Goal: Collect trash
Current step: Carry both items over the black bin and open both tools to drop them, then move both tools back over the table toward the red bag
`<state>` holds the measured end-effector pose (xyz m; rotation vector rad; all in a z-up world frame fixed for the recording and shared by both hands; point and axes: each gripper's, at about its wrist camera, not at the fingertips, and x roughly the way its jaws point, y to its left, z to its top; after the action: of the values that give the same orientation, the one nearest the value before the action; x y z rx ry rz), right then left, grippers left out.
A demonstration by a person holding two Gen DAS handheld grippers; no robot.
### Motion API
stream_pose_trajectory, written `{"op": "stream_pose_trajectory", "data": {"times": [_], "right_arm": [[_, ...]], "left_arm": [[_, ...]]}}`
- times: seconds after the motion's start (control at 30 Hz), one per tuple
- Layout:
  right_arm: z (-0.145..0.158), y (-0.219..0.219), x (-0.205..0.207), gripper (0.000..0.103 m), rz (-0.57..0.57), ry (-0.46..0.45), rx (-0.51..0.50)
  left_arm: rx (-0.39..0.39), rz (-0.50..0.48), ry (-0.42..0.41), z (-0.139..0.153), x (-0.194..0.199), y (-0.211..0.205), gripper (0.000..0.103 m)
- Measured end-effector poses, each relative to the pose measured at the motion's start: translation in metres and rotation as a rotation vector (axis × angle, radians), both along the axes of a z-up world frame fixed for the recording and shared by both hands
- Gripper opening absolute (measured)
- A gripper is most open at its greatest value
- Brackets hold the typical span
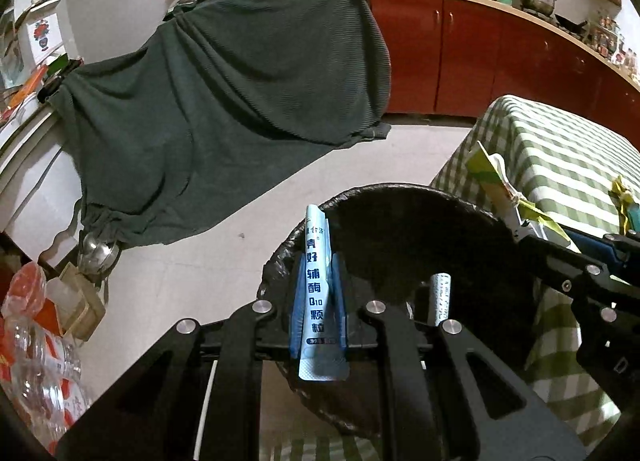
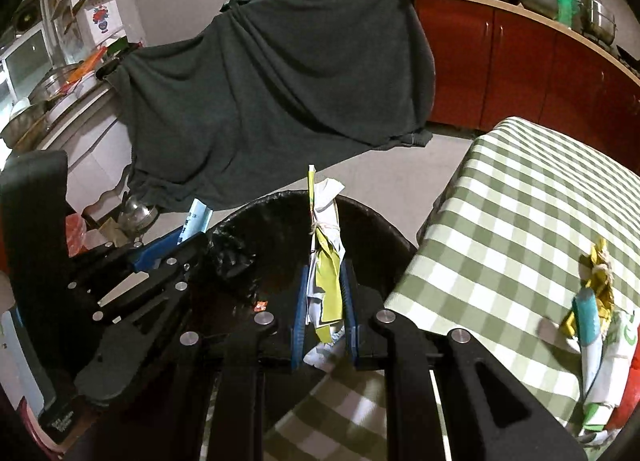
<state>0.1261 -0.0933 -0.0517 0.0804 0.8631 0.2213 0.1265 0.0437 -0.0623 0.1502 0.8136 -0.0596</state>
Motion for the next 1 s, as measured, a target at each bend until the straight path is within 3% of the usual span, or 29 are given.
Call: {"op": "stream_pose_trajectory", "data": {"times": [0.1, 0.17, 0.23, 0.33, 0.43, 0.63, 0.73, 1.0], "right_arm": [[-0.001, 0.002, 0.005, 0.018, -0.006, 0.004, -0.004], [-0.002, 0.0, 0.006, 0.021, -0.014, 0.008, 0.003], [-0.003, -0.002, 0.005, 0.032, -0.021, 0.007, 0.014], [0.001, -0.003, 0.002, 0.039, -0.027, -0.009, 0.009], [0.007, -0.008, -0.004, 0.044, -0.039, -0.028, 0.014], [0.022, -0.029, -0.023, 0.048, -0.082, -0.083, -0.011], [0.029, -0.048, -0.038, 0.051, -0.123, -0.109, -0.031], [0.037, -0.115, -0.085, 0.053, -0.288, -0.148, -0.1]], "left_arm": [[-0.006, 0.01, -0.004, 0.001, 0.003, 0.001, 0.016], [-0.007, 0.012, -0.008, 0.001, 0.001, 0.0, 0.027], [-0.005, 0.02, -0.018, 0.002, 0.0, 0.002, 0.041], [-0.014, 0.024, -0.015, 0.003, 0.0, 0.003, 0.041], [-0.019, 0.029, -0.021, 0.006, -0.002, 0.003, 0.051], [-0.035, 0.009, -0.038, 0.019, -0.014, -0.005, 0.053], [-0.057, -0.007, -0.054, 0.03, -0.023, -0.012, 0.061], [-0.101, -0.098, -0.083, 0.052, -0.05, -0.053, 0.069]]}}
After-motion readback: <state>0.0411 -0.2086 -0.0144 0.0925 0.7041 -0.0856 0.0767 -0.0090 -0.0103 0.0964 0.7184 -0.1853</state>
